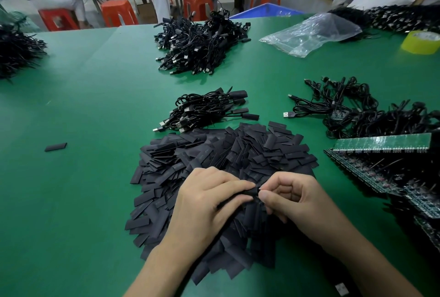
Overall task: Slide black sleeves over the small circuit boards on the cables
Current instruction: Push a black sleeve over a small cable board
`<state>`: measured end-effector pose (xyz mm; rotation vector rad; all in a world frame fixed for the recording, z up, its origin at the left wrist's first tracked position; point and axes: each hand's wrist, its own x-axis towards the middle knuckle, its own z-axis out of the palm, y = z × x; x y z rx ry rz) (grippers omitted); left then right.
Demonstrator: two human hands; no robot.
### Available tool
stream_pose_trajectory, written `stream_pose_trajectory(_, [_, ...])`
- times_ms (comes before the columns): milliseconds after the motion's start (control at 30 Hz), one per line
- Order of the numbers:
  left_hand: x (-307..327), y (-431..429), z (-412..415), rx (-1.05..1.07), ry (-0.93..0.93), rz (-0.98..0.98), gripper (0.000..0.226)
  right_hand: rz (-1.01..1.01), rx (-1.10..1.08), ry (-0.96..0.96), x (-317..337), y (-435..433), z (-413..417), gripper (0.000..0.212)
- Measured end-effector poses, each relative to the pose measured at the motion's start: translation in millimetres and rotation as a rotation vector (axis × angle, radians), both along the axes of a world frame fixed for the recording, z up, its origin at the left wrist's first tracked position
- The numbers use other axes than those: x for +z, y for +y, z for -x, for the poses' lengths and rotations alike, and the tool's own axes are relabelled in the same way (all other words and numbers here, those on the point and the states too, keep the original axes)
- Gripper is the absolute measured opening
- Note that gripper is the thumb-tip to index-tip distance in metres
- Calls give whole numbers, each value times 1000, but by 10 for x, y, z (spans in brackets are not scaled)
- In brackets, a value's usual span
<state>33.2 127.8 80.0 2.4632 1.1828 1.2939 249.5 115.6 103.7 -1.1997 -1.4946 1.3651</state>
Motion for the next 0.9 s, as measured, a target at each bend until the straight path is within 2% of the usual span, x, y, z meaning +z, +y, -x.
stream_pose_trajectory(500, [-5, 5, 5, -49, -24, -8, 15, -6, 10, 11, 11, -16, 8, 17])
stream_pose_trajectory(667, [30, -42, -57, 84, -165, 47, 30, 3, -12, 73, 38, -15, 14, 10])
stream_pose_trajectory(733, [56, -72, -84, 158, -229, 69, 36, 21, -31, 107, 21, -7, 16, 16])
stream_pose_trajectory(900, [96, -147, -151, 252, -306, 101, 34, 68, -56, 170, 17, -5, 69, 26])
